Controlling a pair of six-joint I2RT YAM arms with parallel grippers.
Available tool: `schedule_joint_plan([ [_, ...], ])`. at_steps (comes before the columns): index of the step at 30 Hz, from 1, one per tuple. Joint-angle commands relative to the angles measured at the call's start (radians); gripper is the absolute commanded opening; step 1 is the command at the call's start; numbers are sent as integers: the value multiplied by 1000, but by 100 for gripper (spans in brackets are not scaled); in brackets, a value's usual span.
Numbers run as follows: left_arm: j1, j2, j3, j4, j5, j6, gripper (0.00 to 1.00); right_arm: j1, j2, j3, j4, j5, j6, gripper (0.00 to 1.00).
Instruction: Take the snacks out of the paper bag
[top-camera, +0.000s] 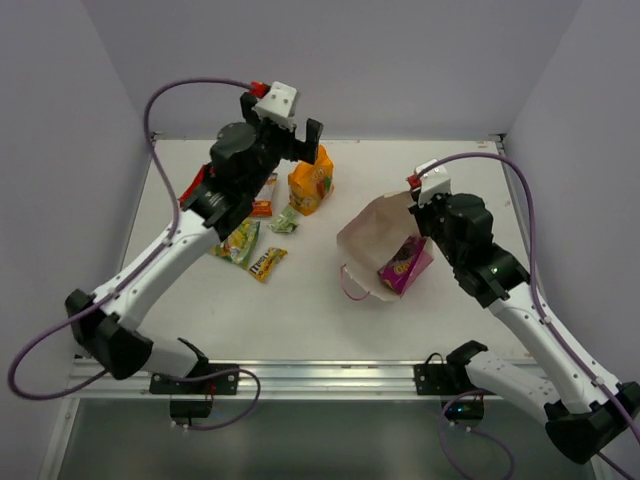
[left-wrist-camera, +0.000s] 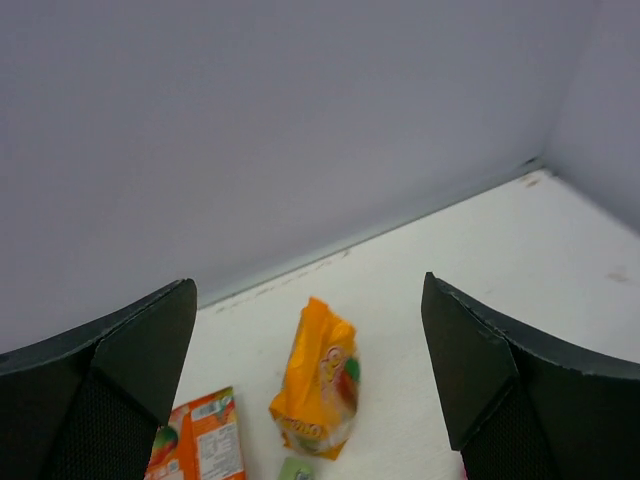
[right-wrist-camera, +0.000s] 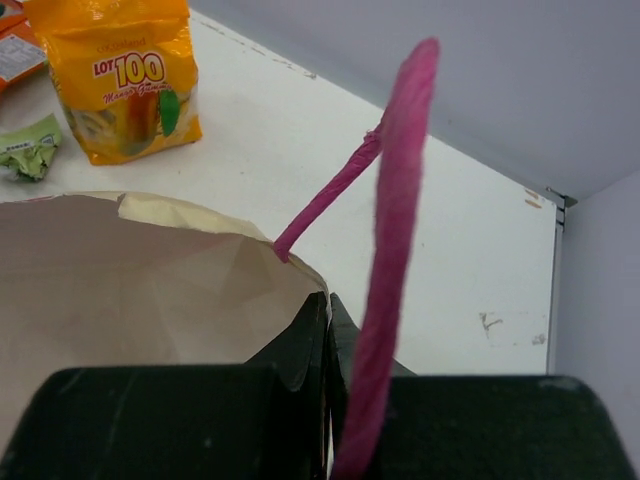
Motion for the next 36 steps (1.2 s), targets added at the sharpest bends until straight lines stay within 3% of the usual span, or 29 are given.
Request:
schedule_joint_plan([
  [1,-79,-146,-33,-87,180,-99,100,-2,24,46,148,6,-91,0],
  [5,-254,-196,-105,-115,206,-183,100,-2,52,68,162,1,-117,0],
  [11,-386,-173,-160,-144,173,-306,95,-2,66,89,157,-14,-119,0],
  [22,-426,-29,-162,-152,162,-367,91,-1,57,220,-19,-144,-97,0],
  [36,-454,157,-147,-52,126,-386,94,-1,29,146,-21,-169,-70,0],
])
